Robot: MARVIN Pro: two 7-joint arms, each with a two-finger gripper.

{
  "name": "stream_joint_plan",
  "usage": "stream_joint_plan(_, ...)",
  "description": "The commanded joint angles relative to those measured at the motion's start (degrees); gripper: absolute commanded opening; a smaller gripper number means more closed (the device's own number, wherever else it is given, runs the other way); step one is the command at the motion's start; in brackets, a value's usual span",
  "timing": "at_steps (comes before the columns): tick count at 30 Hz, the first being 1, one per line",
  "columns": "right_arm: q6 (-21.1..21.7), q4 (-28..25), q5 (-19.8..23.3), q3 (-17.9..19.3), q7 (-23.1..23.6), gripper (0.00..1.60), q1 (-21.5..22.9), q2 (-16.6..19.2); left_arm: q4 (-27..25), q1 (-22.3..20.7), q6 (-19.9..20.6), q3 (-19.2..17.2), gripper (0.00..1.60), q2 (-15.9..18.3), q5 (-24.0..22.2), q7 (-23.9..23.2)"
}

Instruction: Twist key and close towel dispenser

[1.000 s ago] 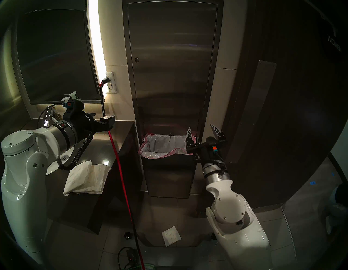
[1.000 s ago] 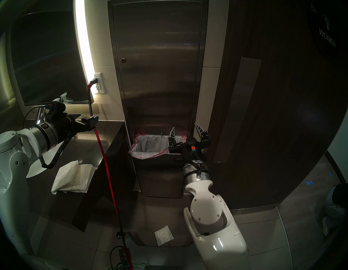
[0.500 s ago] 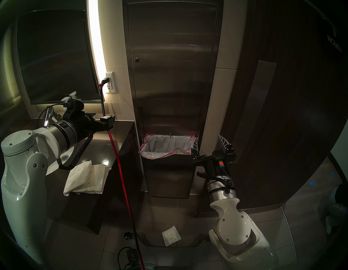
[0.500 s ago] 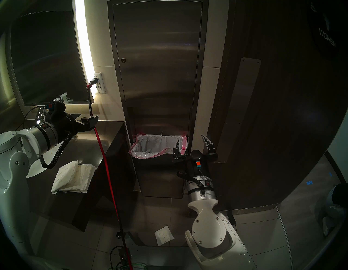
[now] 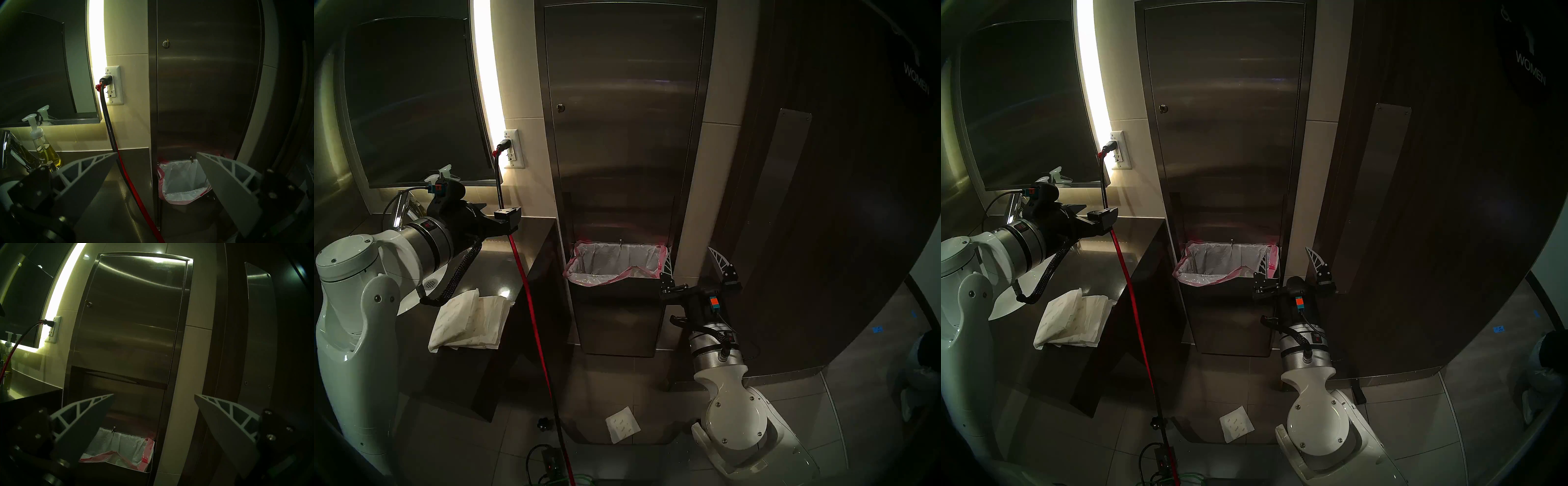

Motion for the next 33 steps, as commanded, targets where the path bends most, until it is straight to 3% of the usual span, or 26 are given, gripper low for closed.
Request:
stream_joint_plan(1,-0.1,-1.1,0.2,0.0,-0.6,1.6,0.6,0.5,-0.2,-0.1,-0.6,0.1,1.6,-0.1,0.1,0.0)
stream_joint_plan(14,0.0,-1.1,0.4,-0.3,-1.3,1.6,0.8,1.1,-0.2,-0.1,-0.7,0.1,1.6,0.0,0.0,0.0)
stream_joint_plan(19,-0.1,-1.0,0.3,-0.3,-1.2,1.6,0.8,1.0,1.2,-5.8,-0.6,8.3,1.6,3.0,2.7,3.3)
stream_joint_plan(25,-0.1,-0.9,0.3,-0.4,-1.3,1.6,0.9,1.0,1.0,-8.9,-2.9,13.6,1.6,4.5,3.6,3.5)
stream_joint_plan(26,-0.2,-0.8,0.4,-0.3,-1.3,1.6,0.9,1.2,2.3,-12.8,-2.6,17.9,1.6,4.5,4.9,5.1)
stream_joint_plan(28,-0.2,-0.8,0.3,-0.4,-1.4,1.6,0.9,1.2,2.5,-13.2,-3.4,18.9,1.6,4.6,5.2,5.5)
stream_joint_plan(29,-0.2,-0.8,0.3,-0.4,-1.4,1.6,0.9,1.1,1.8,-11.1,-4.3,17.2,1.6,4.7,4.9,5.1)
stream_joint_plan(32,-0.2,-0.8,0.4,-0.4,-1.5,1.6,1.0,1.2,3.6,-15.1,-5.4,21.0,1.6,4.9,6.4,6.7)
stream_joint_plan(33,-0.2,-0.8,0.3,-0.4,-1.5,1.6,0.9,1.2,3.2,-13.7,-6.7,20.5,1.6,5.0,6.5,7.1)
